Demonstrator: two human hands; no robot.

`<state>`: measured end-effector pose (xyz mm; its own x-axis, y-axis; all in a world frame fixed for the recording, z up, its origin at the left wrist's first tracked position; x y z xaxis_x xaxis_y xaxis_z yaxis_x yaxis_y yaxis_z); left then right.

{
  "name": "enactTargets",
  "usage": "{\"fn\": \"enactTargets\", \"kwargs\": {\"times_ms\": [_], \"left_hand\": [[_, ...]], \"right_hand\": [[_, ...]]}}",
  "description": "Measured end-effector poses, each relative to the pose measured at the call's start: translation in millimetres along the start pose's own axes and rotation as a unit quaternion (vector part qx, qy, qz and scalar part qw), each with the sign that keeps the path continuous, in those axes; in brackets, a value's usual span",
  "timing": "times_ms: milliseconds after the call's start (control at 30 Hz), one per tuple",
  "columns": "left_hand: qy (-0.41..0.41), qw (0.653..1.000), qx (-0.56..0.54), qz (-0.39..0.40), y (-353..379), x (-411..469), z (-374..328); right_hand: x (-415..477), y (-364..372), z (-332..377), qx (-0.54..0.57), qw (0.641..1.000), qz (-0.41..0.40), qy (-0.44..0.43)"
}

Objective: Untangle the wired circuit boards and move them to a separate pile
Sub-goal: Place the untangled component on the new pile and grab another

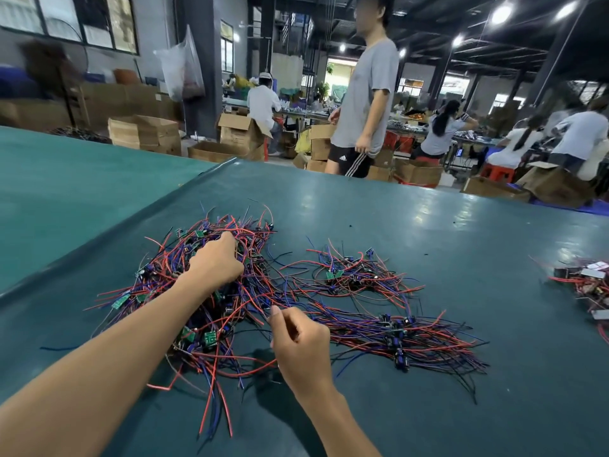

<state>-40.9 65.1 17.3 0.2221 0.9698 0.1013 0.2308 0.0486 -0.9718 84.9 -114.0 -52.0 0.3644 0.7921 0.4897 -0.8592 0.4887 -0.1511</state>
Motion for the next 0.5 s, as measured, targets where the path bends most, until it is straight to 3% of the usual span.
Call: {"fn": "enactTargets", "kwargs": {"times_ms": [333,500], "left_hand": [[0.003,0.998,0.028,-0.051,-68.6,-41.8,-21.9],[0.046,0.971,-0.188,-0.143,-81.1,-71.8,-15.4]], "right_hand": [[2.0,-2.3,6.0,0.055,0.997,-0.001,0.059],[3.5,-2.0,6.9,0.069,0.995,-0.008,0.072]]}}
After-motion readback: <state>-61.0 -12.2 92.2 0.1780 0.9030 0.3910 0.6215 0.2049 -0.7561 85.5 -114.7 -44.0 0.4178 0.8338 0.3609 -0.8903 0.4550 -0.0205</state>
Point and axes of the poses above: each hand's wrist, its own x-axis towards the middle knuckle, its own y-axis out of the palm, z = x × y, the point moved 1 cm from there along x, towards the middle knuckle, and after that the axes turned 14 degrees about x, right-handed, at the moved point
